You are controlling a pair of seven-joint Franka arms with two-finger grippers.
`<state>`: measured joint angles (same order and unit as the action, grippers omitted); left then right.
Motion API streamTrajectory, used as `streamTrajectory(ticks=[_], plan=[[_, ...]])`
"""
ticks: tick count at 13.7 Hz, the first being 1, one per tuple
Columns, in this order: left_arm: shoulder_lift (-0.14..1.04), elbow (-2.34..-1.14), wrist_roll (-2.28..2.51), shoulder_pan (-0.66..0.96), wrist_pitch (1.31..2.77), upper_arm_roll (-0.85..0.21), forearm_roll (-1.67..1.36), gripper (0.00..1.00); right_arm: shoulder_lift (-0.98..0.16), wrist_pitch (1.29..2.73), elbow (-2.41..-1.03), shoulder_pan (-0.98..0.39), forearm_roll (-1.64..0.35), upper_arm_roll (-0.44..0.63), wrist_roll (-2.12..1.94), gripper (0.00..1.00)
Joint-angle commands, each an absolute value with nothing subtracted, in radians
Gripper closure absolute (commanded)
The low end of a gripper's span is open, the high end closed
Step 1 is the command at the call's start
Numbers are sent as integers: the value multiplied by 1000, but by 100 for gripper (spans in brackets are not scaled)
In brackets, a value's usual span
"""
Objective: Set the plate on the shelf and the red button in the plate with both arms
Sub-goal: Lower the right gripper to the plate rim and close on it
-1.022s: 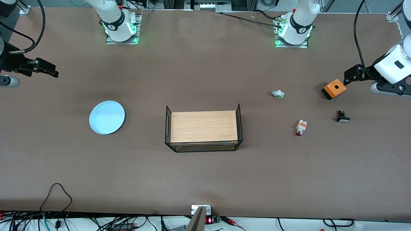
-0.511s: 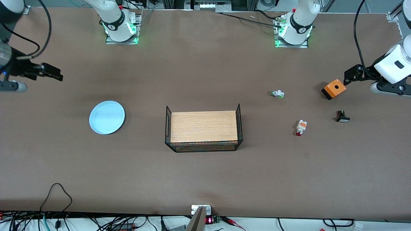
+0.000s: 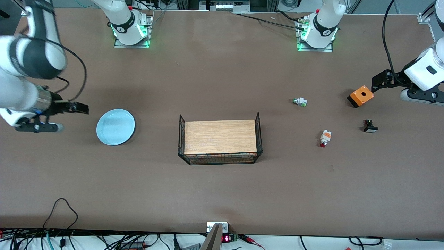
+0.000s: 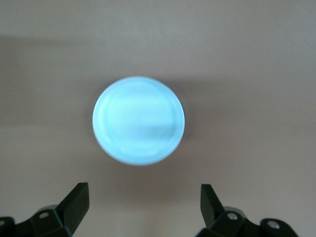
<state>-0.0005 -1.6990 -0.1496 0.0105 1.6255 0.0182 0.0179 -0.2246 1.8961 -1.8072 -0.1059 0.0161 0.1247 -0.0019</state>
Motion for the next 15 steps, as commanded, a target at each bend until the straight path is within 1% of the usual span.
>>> streamTrajectory(ticks=[1,3,7,11,14,15], plan=[[12,-1672,-149,8,1615,18,15,0,-199,2142,-2004,-78,38,123,-14,0],[12,-1672,-147,9,1615,18,15,0,-259,2287,-2063,-54,38,123,-34,0],[15,-1672,-149,9,1615,18,15,0,-359,2420,-2097,-8,40,123,-76,0],[17,-1672,-149,9,1615,18,18,0,-408,2448,-2102,2,38,123,-98,0],[17,-1672,-149,8,1617,18,17,0,-431,2506,-2131,-2,40,123,-100,0],[17,-1672,-149,8,1624,18,17,0,-433,2508,-2131,-2,38,123,-100,2]])
